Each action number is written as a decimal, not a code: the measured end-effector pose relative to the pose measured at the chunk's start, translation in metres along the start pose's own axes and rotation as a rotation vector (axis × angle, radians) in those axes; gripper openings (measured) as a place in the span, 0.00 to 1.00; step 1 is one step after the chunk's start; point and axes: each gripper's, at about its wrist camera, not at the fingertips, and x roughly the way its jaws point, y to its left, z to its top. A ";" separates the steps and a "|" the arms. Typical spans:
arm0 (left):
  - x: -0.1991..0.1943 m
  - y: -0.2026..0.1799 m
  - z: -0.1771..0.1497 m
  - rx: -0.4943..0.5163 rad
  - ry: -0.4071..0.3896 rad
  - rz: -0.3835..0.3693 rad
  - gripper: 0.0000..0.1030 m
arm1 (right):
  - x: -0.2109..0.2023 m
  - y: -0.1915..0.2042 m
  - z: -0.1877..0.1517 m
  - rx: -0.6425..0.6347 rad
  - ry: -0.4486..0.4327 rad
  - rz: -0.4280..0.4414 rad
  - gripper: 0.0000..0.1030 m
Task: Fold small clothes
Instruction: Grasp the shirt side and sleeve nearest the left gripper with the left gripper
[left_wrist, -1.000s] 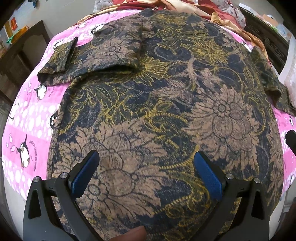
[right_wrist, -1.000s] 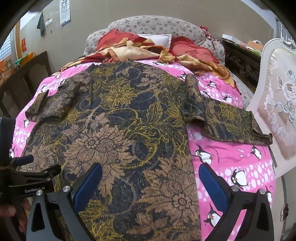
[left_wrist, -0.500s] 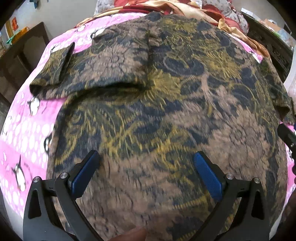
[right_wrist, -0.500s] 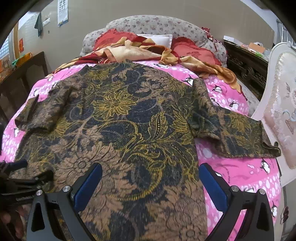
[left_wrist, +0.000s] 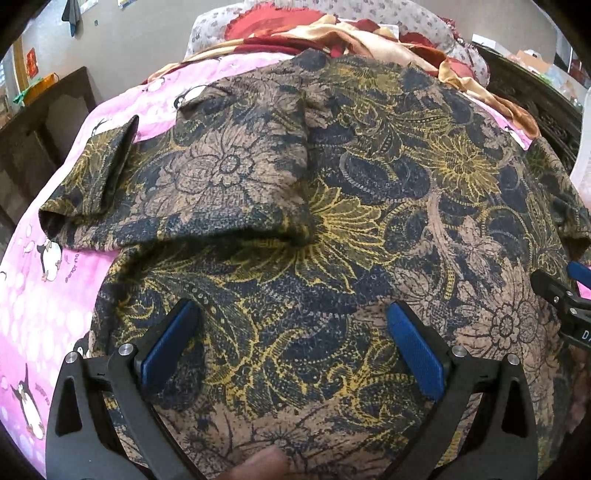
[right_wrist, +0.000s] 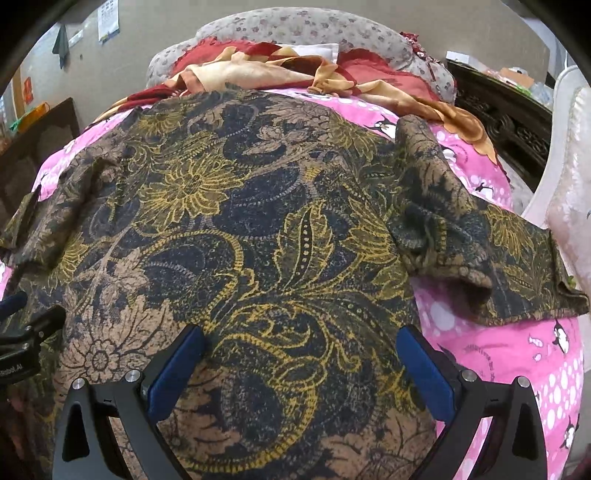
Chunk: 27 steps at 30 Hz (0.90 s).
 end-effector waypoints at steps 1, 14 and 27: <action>0.000 0.000 0.001 0.000 -0.002 0.000 1.00 | 0.000 -0.001 -0.001 0.006 0.004 0.005 1.00; -0.005 0.002 -0.010 -0.002 -0.009 -0.011 1.00 | 0.001 -0.008 -0.007 0.041 0.005 0.044 1.00; -0.063 0.042 0.038 0.080 -0.135 0.065 1.00 | -0.007 0.007 -0.009 -0.026 -0.047 -0.057 1.00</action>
